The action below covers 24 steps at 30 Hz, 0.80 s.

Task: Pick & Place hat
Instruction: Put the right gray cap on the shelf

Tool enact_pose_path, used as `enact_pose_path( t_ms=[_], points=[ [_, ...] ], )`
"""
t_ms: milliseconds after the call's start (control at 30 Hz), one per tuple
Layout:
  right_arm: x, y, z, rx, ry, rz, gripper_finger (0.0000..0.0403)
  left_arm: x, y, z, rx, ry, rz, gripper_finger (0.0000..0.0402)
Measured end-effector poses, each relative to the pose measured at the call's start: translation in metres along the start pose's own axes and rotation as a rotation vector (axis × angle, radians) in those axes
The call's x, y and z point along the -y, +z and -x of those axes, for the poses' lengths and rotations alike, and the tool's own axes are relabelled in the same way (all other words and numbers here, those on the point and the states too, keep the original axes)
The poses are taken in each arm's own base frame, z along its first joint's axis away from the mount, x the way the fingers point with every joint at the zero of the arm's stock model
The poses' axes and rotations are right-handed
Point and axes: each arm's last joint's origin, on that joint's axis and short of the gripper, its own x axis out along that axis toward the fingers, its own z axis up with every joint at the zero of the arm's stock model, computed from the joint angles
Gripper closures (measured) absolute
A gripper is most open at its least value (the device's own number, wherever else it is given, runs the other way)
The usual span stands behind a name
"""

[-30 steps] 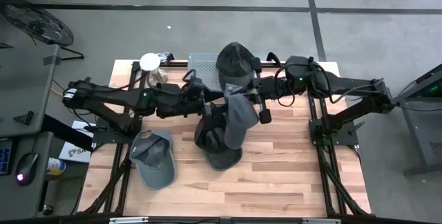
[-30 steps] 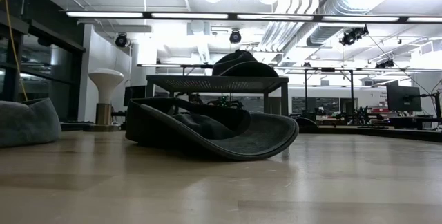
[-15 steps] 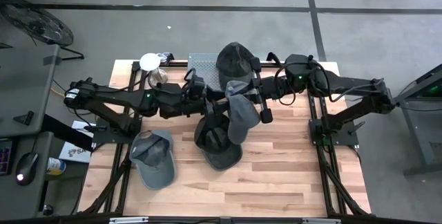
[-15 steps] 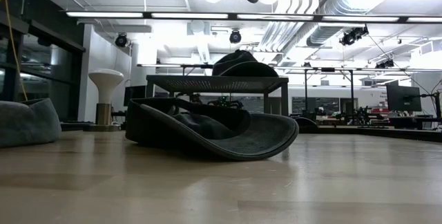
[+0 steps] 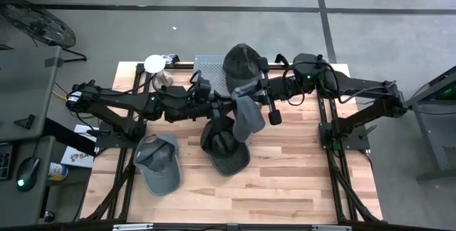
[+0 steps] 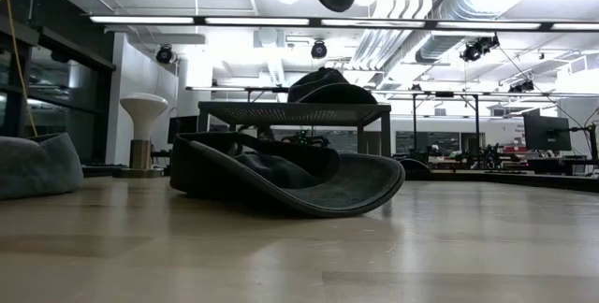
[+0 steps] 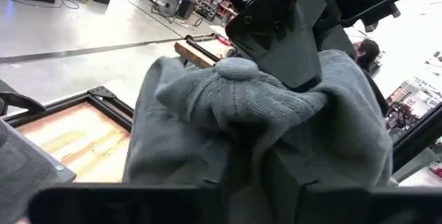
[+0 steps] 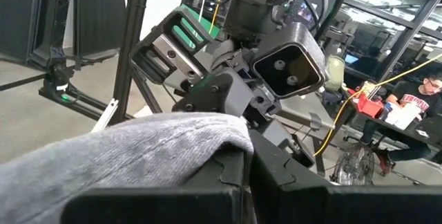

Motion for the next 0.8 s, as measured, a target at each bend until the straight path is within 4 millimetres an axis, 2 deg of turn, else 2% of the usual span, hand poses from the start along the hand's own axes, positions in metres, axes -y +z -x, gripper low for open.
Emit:
enact_pose_path(
  t_ms=[100, 300, 467, 800],
  points=[
    [0.0001, 0.0000, 0.0000, 0.000, 0.000, 0.000, 0.0403, 0.0001, 0.0003, 0.0002, 0.001, -0.001, -0.029, 0.0391],
    [0.0000, -0.0001, 0.0000, -0.001, -0.002, -0.004, 0.0402, -0.0003, -0.0001, 0.0002, -0.002, 0.004, -0.035, 0.0397],
    [0.0018, -0.0007, -0.0002, -0.025, -0.072, -0.032, 0.0394, -0.0014, 0.0000, 0.0002, 0.009, 0.031, -0.042, 0.0398],
    [0.0029, -0.0008, -0.0001, -0.029, -0.107, -0.090, 0.0289, -0.0017, 0.0000, 0.0002, 0.011, 0.038, -0.057, 0.0400]
  ],
)
